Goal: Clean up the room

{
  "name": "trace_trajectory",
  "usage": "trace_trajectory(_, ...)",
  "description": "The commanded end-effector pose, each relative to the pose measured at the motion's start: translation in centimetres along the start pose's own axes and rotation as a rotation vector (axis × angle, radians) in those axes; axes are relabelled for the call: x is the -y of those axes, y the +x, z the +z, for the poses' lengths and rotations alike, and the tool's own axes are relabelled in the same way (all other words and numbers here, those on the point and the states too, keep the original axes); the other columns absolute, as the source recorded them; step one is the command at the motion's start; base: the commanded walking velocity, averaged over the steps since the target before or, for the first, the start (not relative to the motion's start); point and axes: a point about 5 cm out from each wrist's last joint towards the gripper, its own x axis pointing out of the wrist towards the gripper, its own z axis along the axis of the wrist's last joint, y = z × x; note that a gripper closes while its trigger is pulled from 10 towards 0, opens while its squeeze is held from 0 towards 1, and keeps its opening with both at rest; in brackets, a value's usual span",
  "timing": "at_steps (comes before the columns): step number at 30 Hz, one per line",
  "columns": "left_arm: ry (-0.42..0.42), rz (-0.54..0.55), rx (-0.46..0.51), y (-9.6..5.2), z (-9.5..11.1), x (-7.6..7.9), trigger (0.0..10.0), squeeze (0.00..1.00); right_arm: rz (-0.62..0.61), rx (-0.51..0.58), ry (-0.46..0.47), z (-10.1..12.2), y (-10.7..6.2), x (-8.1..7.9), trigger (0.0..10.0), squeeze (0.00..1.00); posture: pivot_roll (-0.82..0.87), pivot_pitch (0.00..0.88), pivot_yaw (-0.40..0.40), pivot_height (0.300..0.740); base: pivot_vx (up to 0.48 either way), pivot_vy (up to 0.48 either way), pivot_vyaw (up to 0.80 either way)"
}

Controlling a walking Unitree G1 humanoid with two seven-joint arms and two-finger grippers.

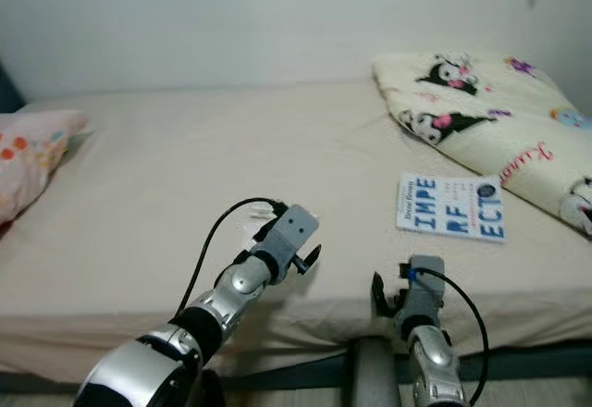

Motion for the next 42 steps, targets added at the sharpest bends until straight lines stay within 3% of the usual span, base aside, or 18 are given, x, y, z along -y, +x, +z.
trace_trajectory(1, -0.028, 0.05, -0.066, -0.3, -1.2, -0.9, 10.0, 0.0, 0.0, -0.029, 0.026, -0.7, -0.7, -0.5, 10.0, 0.0, -0.26, 0.186, 0.081, 0.489, 0.0, 0.0, 0.0)
trace_trajectory(3, -0.162, 0.147, -0.118, -0.5, -1.9, -2.7, 10.0, 0.0, 0.008, -0.024, 0.032, -0.8, -1.6, -1.1, 10.0, 0.0, -0.26, 0.214, 0.08, 0.489, 0.0, 0.0, 0.0)
trace_trajectory(8, -0.227, 0.255, -0.175, -0.8, -2.5, -5.0, 10.0, 0.0, 0.015, -0.011, 0.048, -0.4, -2.7, -2.1, 10.0, 0.0, -0.27, 0.267, 0.08, 0.489, 0.0, 0.0, 0.0)
trace_trajectory(12, -0.18, 0.362, -0.184, -1.0, -2.2, -7.5, 10.0, 0.0, 0.034, 0.047, 0.057, 1.6, -3.9, -3.1, 10.0, 0.0, -0.29, 0.32, 0.074, 0.489, 0.0, 0.0, 0.0)
trace_trajectory(13, -0.18, 0.362, -0.184, -1.0, -2.2, -7.5, 10.0, 0.0, 0.034, 0.047, 0.057, 1.6, -3.9, -3.1, 10.0, 0.0, -0.29, 0.32, 0.074, 0.489, 0.0, 0.0, 0.0)
trace_trajectory(15, -0.101, 0.401, -0.188, -1.0, -1.7, -8.7, 10.0, 0.0, 0.043, 0.082, 0.057, 3.1, -4.1, -3.3, 10.0, 0.0, -0.29, 0.352, 0.068, 0.489, 0.0, 0.0, 0.0)
trace_trajectory(19, -0.046, 0.46, -0.205, -1.3, -1.7, -10.1, 10.0, 0.0, 0.046, 0.116, 0.057, 4.9, -4.2, -3.6, 10.0, 0.0, -0.29, 0.376, 0.067, 0.489, 0.0, 0.0, 0.0)
trace_trajectory(21, -0.044, 0.509, -0.234, -1.9, -2.2, -11.2, 10.0, 0.0, 0.055, 0.141, 0.062, 6.2, -4.3, -4.0, 10.0, 0.0, -0.29, 0.385, 0.066, 0.489, 0.0, 0.0, 0.0)
trace_trajectory(24, -0.081, 0.525, -0.268, -2.3, -3.0, -11.6, 9.8, 0.0, 0.059, 0.158, 0.066, 7.0, -4.3, -4.2, 10.0, 0.0, -0.28, 0.388, 0.067, 0.489, 0.0, 0.0, 0.0)
trace_trajectory(25, -0.115, 0.529, -0.292, -2.6, -3.6, -11.6, 1.4, 0.0, 0.057, 0.168, 0.073, 7.6, -4.4, -4.3, 10.0, 0.0, -0.28, 0.388, 0.069, 0.489, 0.0, 0.0, 0.0)
trace_trajectory(26, -0.115, 0.529, -0.292, -2.6, -3.6, -11.6, 1.4, 0.0, 0.057, 0.168, 0.073, 7.6, -4.4, -4.3, 10.0, 0.0, -0.28, 0.388, 0.069, 0.489, 0.0, 0.0, 0.0)
trace_trajectory(27, -0.142, 0.53, -0.31, -2.8, -4.1, -11.6, 0.0, 0.0, 0.055, 0.175, 0.077, 8.1, -4.4, -4.4, 10.0, 0.0, -0.28, 0.388, 0.069, 0.489, 0.0, 0.0, 0.0)
trace_trajectory(31, -0.193, 0.519, -0.384, -3.8, -6.2, -10.9, 0.0, 0.0, 0.06, 0.254, 0.074, 11.2, -3.8, -4.7, 10.0, 0.0, -0.27, 0.384, 0.075, 0.489, 0.0, 0.0, 0.0)
trace_trajectory(35, -0.193, 0.509, -0.408, -4.2, -6.8, -10.6, 0.0, 0.0, 0.065, 0.279, 0.067, 12.3, -3.6, -4.7, 10.0, 0.0, -0.27, 0.384, 0.075, 0.489, 0.0, 0.0, 0.0)
trace_trajectory(36, -0.184, 0.489, -0.43, -4.7, -7.8, -10.0, 0.0, 0.0, 0.065, 0.312, 0.043, 13.9, -3.0, -4.4, 10.0, 0.0, -0.24, 0.383, 0.072, 0.489, 0.0, 0.0, 0.0)
trace_trajectory(39, -0.177, 0.474, -0.444, -5.0, -8.4, -9.5, 0.0, 0.0, 0.064, 0.335, 0.028, 15.0, -2.6, -4.1, 10.0, 0.0, -0.24, 0.382, 0.071, 0.489, 0.0, 0.0, 0.0)
trace_trajectory(40, -0.187, 0.467, -0.48, -6.3, -10.1, -9.0, 0.0, 0.0, 0.047, 0.375, -0.004, 17.1, -0.7, -2.6, 10.0, 0.0, -0.19, 0.375, 0.063, 0.489, 0.0, 0.0, 0.0)
trace_trajectory(42, -0.199, 0.474, -0.49, -6.8, -10.7, -9.0, 0.0, 0.0, 0.044, 0.384, -0.004, 17.7, 0.1, -2.1, 10.0, 0.0, -0.19, 0.375, 0.063, 0.489, 0.0, 0.0, 0.0)
